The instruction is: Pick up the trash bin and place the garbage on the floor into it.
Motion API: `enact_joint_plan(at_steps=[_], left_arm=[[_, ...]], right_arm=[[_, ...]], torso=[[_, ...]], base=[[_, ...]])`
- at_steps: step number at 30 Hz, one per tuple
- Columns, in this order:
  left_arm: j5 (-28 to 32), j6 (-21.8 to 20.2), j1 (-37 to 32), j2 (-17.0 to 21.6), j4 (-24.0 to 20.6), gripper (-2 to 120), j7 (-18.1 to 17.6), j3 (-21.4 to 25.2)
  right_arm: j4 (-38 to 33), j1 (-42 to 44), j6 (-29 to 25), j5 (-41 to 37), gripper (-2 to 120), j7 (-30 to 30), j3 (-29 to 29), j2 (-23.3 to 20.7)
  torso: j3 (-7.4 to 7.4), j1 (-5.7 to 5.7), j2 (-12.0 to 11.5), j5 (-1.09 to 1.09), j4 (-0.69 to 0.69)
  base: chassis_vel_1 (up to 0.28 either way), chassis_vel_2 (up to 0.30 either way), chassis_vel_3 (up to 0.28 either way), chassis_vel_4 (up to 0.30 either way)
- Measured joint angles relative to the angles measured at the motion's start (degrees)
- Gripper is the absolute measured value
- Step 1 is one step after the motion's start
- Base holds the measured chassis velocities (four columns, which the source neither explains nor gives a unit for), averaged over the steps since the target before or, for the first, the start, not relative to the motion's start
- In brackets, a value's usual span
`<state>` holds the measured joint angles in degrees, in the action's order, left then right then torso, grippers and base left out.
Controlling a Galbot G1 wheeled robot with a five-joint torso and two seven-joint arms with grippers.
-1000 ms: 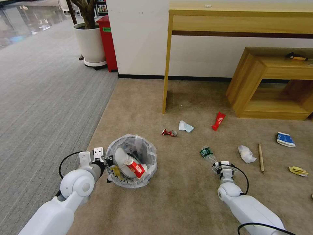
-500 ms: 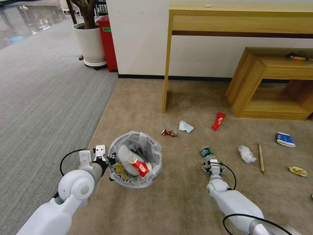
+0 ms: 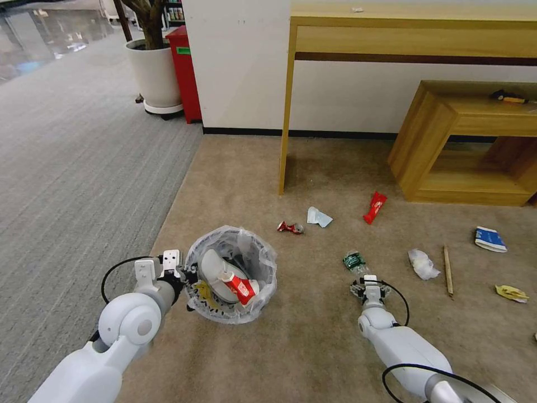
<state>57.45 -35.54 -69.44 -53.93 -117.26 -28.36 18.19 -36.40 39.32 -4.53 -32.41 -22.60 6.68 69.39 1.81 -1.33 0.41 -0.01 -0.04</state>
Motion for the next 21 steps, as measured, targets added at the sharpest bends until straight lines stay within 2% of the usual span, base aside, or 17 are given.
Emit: enact_joint_plan(at_steps=[12, 21], left_arm=[[-0.62, 0.27, -1.38, -0.19, -0.67, 0, 0.31, 0.43], [-1.00, 0.46, -1.55, -0.34, -0.68, 0, 0.37, 0.47]], right_arm=[[0.39, 0.44, -0.92, 1.05, 41, 0.56, -0.37, 0.05], [0.46, 0.62, -1.37, 1.52, 38, 0.78, -0.37, 0.19]], torso=[[0.00, 0.00, 0.00, 0.00, 0.00], [0.00, 0.00, 0.00, 0.00, 0.00]], base=[[0.000, 0.000, 0.000, 0.000], [0.000, 0.000, 0.000, 0.000]])
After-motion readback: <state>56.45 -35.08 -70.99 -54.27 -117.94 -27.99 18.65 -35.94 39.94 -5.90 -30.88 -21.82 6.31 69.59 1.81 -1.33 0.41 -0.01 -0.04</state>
